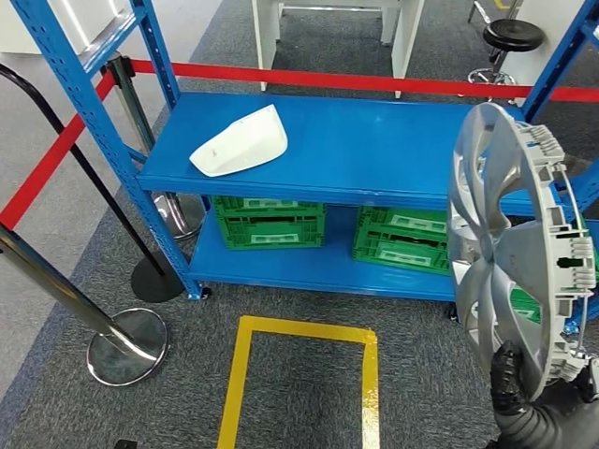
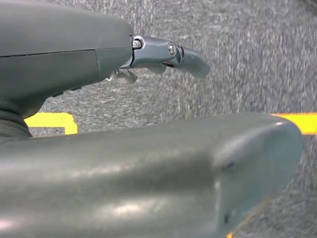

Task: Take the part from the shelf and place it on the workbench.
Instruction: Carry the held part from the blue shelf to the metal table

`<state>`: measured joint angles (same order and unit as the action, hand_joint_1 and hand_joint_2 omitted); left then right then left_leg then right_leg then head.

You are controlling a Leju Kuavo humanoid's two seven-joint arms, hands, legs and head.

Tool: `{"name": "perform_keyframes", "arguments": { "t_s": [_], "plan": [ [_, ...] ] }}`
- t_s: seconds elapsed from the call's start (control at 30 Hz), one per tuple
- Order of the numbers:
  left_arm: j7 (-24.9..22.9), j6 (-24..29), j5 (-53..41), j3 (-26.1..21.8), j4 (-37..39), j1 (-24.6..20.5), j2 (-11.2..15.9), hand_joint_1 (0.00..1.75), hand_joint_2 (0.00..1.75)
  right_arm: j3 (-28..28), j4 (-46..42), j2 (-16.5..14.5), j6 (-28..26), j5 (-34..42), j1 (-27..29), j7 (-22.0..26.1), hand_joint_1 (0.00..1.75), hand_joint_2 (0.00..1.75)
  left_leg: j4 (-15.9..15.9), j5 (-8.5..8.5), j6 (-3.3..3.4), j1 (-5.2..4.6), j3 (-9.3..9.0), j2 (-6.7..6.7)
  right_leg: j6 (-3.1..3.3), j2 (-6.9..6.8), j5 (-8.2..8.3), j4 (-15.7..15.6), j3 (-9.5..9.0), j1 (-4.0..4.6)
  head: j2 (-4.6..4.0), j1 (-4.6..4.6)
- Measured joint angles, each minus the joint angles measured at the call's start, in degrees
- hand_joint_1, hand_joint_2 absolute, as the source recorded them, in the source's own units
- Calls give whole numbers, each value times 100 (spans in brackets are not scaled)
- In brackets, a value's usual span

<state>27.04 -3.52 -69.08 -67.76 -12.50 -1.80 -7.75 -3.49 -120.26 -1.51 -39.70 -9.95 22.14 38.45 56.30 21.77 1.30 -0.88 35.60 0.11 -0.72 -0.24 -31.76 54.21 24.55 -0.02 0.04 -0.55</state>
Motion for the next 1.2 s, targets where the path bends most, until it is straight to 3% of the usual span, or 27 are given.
{"name": "perform_keyframes", "arguments": {
  "t_s": [0.07,0.17,0.2,0.23,0.27,0.33,0.4,0.47,0.53,0.6,0.67,0.7,0.73,0.77,0.8,0.87,0.9,0.93,0.97,1.03,1.1,1.17,1.2],
  "plan": [
    [-8,8,-5,-10,0,12,3,0,0,-35,-29,19,-4,-34,-13,0,175,175,157,217,-78,22,69,-12,104,-27,105,-19,96,-12,0,-10],
    [-15,9,-20,-15,0,25,-2,0,0,-114,-87,35,-11,-119,-19,0,175,175,1121,1063,-183,70,296,-19,178,-54,285,-16,294,-14,0,-48],
    [-15,10,-27,-16,0,24,0,0,0,-138,-102,40,-13,-139,-20,0,175,175,1470,1223,-207,84,341,-19,174,-59,344,2,368,-12,0,-48],
    [-15,10,-33,-18,0,23,3,0,0,-156,-113,44,-15,-152,-22,0,175,175,1669,1239,-223,94,320,-19,166,-63,399,31,447,-12,0,-50],
    [-15,10,-41,-19,0,22,7,0,0,-171,-120,46,-16,-161,-21,0,175,175,1662,1138,-232,103,205,-19,152,-65,447,70,529,-14,0,-52],
    [-15,10,-49,-21,0,20,15,0,0,-194,-132,51,-16,-168,-16,0,175,175,1029,849,-230,119,-303,-19,117,-69,519,168,695,-20,0,-54],
    [-15,10,-53,-28,0,15,18,0,0,-218,-142,56,-16,-168,-18,1,175,175,242,804,-185,111,-795,-24,64,-78,569,262,827,-11,0,-51],
    [-15,11,-54,-44,0,14,18,0,0,-250,-155,68,-16,-168,-27,2,175,175,-41,870,-120,85,-910,-28,-5,-87,636,301,903,-6,0,-48],
    [-15,11,-55,-56,0,18,14,0,0,-275,-174,86,-16,-169,-29,2,175,175,-73,808,-32,82,-833,-17,-75,-77,658,323,947,-16,0,-47],
    [-19,11,-59,-59,0,9,8,0,0,-285,-194,109,-16,-167,-34,2,175,175,-102,699,75,94,-733,6,-122,-38,340,622,1087,-27,0,-31],
    [-27,13,-64,-63,0,-3,9,0,0,-292,-197,133,-16,-159,-38,2,175,175,-100,586,130,82,-606,19,-149,-4,-209,1330,1315,-43,0,-9],
    [-31,14,-66,-67,0,-4,13,0,0,-297,-195,143,-16,-149,-34,2,175,175,-95,526,134,69,-533,22,-158,2,-383,1687,1393,-51,0,-6],
    [-32,15,-68,-74,0,-4,17,0,0,-304,-194,155,-16,-136,-29,2,175,175,-88,465,133,57,-453,25,-164,3,-423,1910,1402,-58,0,-3],
    [-33,15,-71,-85,0,-3,20,0,0,-313,-192,167,-16,-121,-25,2,175,175,-76,408,127,48,-370,26,-165,3,-338,1932,1312,-63,0,-4],
    [-34,15,-73,-96,0,-3,21,0,0,-321,-192,180,-16,-107,-23,2,175,175,-58,355,115,43,-289,23,-159,3,-178,1732,1110,-65,0,-3],
    [-37,14,-77,-112,0,-3,21,0,0,-333,-192,204,-16,-91,-29,2,175,175,6,272,74,33,-157,12,-143,7,36,908,491,-62,0,0],
    [-38,15,-78,-116,0,-3,21,0,0,-337,-192,213,-16,-89,-33,2,175,175,41,234,46,27,-110,6,-127,13,32,519,225,-56,0,-2],
    [-38,16,-78,-123,0,-4,22,0,0,-339,-192,219,-16,-93,-32,2,175,175,68,197,17,22,-79,3,-107,17,-11,261,77,-47,0,2],
    [-39,18,-79,-131,0,-3,22,0,0,-340,-192,224,-16,-99,-29,2,175,175,83,157,-15,23,-54,2,-82,21,-56,128,18,-31,0,4],
    [-45,22,-84,-145,0,6,29,0,0,-344,-192,225,-16,-113,-20,2,175,175,107,122,-79,39,-16,-5,1,4,-1,117,126,-23,0,11],
    [-58,26,-96,-150,1,24,33,0,0,-349,-193,225,-16,-115,-20,2,175,175,343,429,-146,58,82,-14,109,-23,107,109,238,-34,0,-8],
    [-66,29,-108,-151,2,31,30,0,0,-355,-194,225,-17,-115,-12,1,175,175,975,1020,-198,81,235,-15,170,-40,224,115,366,-29,0,-32],
    [-70,31,-112,-151,1,31,32,0,0,-357,-194,225,-18,-116,-8,1,175,175,1344,1237,-215,88,295,-15,175,-44,283,126,429,-22,0,-36]
  ]
}}
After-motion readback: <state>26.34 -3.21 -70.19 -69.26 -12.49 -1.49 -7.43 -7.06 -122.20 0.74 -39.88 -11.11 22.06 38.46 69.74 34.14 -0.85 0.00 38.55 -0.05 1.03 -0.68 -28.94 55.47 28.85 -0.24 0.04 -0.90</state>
